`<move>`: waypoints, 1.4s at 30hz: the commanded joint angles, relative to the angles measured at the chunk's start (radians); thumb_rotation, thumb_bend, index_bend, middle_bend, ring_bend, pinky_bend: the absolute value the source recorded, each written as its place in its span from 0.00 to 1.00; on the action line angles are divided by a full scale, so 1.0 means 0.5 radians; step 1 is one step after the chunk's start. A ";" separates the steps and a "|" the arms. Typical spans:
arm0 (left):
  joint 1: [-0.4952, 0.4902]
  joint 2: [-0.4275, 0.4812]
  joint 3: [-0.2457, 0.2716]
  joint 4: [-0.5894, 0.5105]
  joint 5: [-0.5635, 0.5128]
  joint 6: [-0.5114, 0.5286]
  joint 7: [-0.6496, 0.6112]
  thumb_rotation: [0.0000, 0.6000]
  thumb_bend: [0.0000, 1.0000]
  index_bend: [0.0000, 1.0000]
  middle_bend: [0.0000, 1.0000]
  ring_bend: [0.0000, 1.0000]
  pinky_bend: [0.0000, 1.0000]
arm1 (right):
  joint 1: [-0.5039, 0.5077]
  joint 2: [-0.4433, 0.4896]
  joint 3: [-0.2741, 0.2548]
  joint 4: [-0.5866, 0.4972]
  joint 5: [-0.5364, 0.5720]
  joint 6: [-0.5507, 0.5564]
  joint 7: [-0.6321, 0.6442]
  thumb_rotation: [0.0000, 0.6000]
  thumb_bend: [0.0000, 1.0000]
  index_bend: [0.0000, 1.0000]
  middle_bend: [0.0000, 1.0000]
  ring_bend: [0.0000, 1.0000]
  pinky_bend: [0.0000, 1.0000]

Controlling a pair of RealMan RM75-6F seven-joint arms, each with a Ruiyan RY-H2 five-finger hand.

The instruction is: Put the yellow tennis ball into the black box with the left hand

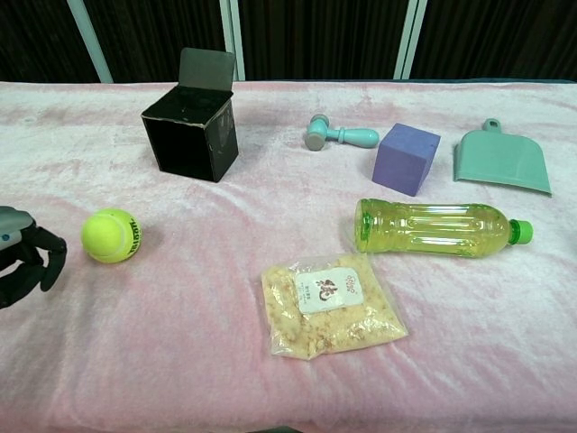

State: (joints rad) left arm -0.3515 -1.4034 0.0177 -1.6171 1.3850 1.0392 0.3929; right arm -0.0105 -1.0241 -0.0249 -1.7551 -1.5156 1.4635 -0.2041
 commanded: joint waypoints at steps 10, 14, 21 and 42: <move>-0.121 -0.170 -0.072 0.167 -0.144 -0.156 -0.069 1.00 0.62 0.76 0.85 0.87 1.00 | 0.002 -0.015 0.024 0.032 -0.012 0.031 0.063 1.00 0.22 0.03 0.04 0.15 0.25; -0.166 -0.206 -0.081 0.225 -0.149 -0.220 -0.129 1.00 0.62 0.76 0.85 0.87 1.00 | 0.002 -0.017 0.023 0.037 -0.011 0.027 0.066 1.00 0.22 0.03 0.04 0.15 0.25; -0.357 -0.319 -0.232 0.465 -0.252 -0.421 -0.278 1.00 0.62 0.76 0.85 0.87 1.00 | 0.003 -0.014 0.030 0.036 0.008 0.020 0.076 1.00 0.22 0.03 0.04 0.15 0.25; -0.856 -0.572 -0.462 1.048 -0.532 -0.821 -0.353 1.00 0.62 0.76 0.85 0.87 1.00 | 0.004 -0.010 0.040 0.020 0.046 0.005 0.076 1.00 0.22 0.03 0.04 0.15 0.25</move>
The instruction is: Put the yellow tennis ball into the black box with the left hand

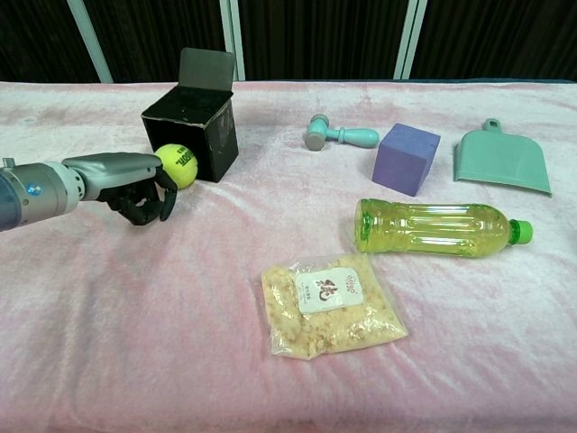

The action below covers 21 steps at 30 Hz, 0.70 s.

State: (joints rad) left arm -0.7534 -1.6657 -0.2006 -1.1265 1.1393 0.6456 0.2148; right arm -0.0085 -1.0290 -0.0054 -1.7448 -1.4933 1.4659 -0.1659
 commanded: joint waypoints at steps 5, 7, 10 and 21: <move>-0.133 -0.111 -0.055 0.157 -0.071 -0.065 0.009 1.00 0.62 0.76 0.85 0.87 1.00 | 0.000 -0.001 0.003 -0.004 0.010 -0.002 -0.002 1.00 0.22 0.03 0.04 0.15 0.25; -0.168 -0.141 -0.063 0.200 -0.069 -0.065 0.024 1.00 0.62 0.76 0.85 0.87 1.00 | 0.000 0.000 0.004 -0.004 0.011 -0.003 -0.001 1.00 0.22 0.03 0.04 0.15 0.25; -0.212 -0.190 -0.068 0.284 -0.092 -0.072 0.049 1.00 0.62 0.76 0.85 0.87 1.00 | 0.000 0.003 0.005 -0.006 0.012 -0.002 0.004 1.00 0.22 0.03 0.04 0.15 0.25; -0.312 -0.293 -0.088 0.506 -0.208 -0.106 0.116 1.00 0.62 0.76 0.85 0.87 1.00 | -0.002 0.003 0.002 -0.010 0.009 -0.001 0.006 1.00 0.22 0.03 0.04 0.15 0.25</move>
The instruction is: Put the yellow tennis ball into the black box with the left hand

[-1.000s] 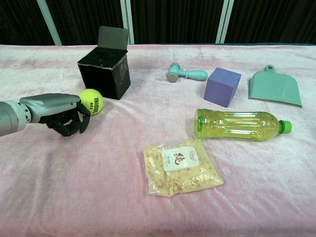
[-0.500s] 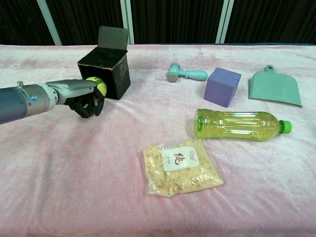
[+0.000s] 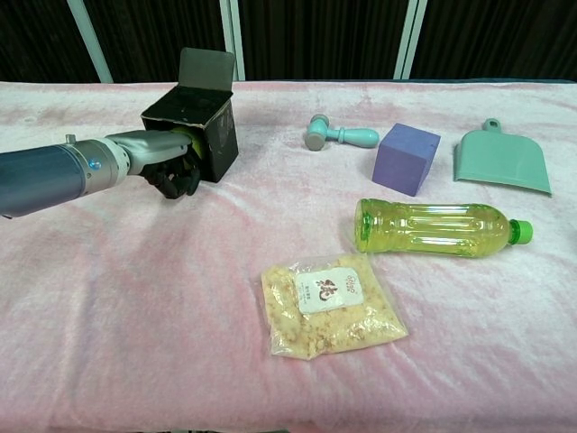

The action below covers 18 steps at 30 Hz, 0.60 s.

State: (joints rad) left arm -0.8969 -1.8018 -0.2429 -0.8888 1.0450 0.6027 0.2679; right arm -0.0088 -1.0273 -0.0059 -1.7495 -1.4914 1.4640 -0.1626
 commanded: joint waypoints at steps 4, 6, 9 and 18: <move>-0.065 -0.059 -0.010 0.110 -0.050 -0.057 0.003 1.00 0.62 0.76 0.85 0.87 1.00 | -0.002 -0.001 0.006 -0.005 0.014 0.003 -0.006 1.00 0.23 0.03 0.04 0.15 0.25; -0.086 -0.078 -0.015 0.157 -0.068 -0.076 0.002 1.00 0.62 0.76 0.85 0.87 1.00 | -0.002 -0.001 0.005 -0.007 0.014 0.001 -0.006 1.00 0.23 0.03 0.04 0.15 0.25; -0.116 -0.100 -0.030 0.211 -0.105 -0.121 -0.014 1.00 0.62 0.76 0.85 0.87 1.00 | -0.003 0.000 0.004 -0.007 0.012 0.003 -0.008 1.00 0.23 0.03 0.04 0.15 0.25; -0.143 -0.100 -0.047 0.231 -0.155 -0.154 -0.057 1.00 0.62 0.76 0.85 0.87 1.00 | -0.003 0.001 0.001 -0.011 0.008 0.002 -0.010 1.00 0.23 0.03 0.04 0.15 0.25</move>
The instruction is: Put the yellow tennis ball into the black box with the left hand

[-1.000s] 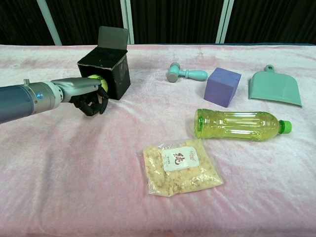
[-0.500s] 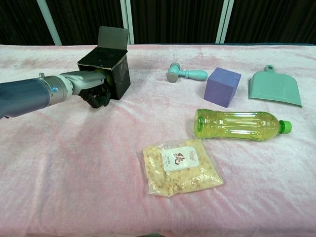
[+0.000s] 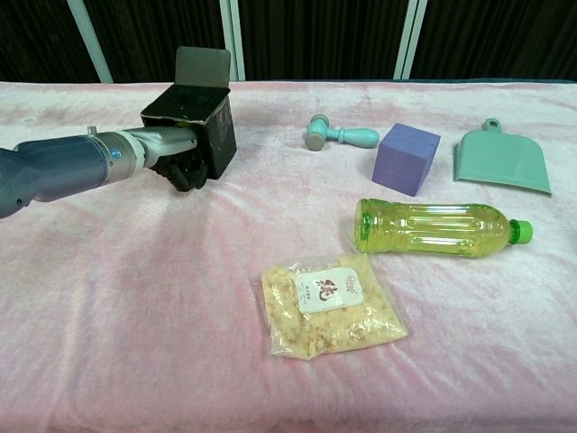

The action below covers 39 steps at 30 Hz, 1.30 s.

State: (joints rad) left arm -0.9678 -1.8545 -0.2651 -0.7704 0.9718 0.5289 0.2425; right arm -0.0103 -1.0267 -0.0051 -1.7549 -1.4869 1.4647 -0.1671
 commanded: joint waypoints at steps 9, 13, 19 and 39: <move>0.031 0.110 0.057 -0.165 -0.038 0.003 0.057 1.00 0.62 0.76 0.85 0.87 1.00 | -0.003 0.003 0.003 -0.004 0.003 0.006 0.000 1.00 0.23 0.03 0.04 0.15 0.25; 0.092 0.304 0.147 -0.467 -0.122 0.070 0.233 1.00 0.62 0.76 0.82 0.84 1.00 | -0.003 0.005 0.006 -0.004 0.009 0.008 0.004 1.00 0.23 0.03 0.04 0.15 0.25; 0.204 0.943 0.412 -1.506 -0.589 0.418 0.729 1.00 0.42 0.36 0.39 0.40 0.64 | -0.002 0.004 0.007 -0.003 0.003 0.010 0.003 1.00 0.23 0.03 0.04 0.15 0.25; 1.437 1.665 1.008 -2.207 0.794 2.255 -0.183 1.00 0.25 0.11 0.03 0.00 0.00 | -0.001 0.003 0.024 0.015 0.013 0.025 0.010 1.00 0.22 0.02 0.04 0.15 0.25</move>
State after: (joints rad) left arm -0.4039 -1.0812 0.1606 -1.9406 1.2309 1.4987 0.3053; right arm -0.0107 -1.0252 0.0068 -1.7474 -1.4805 1.4769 -0.1623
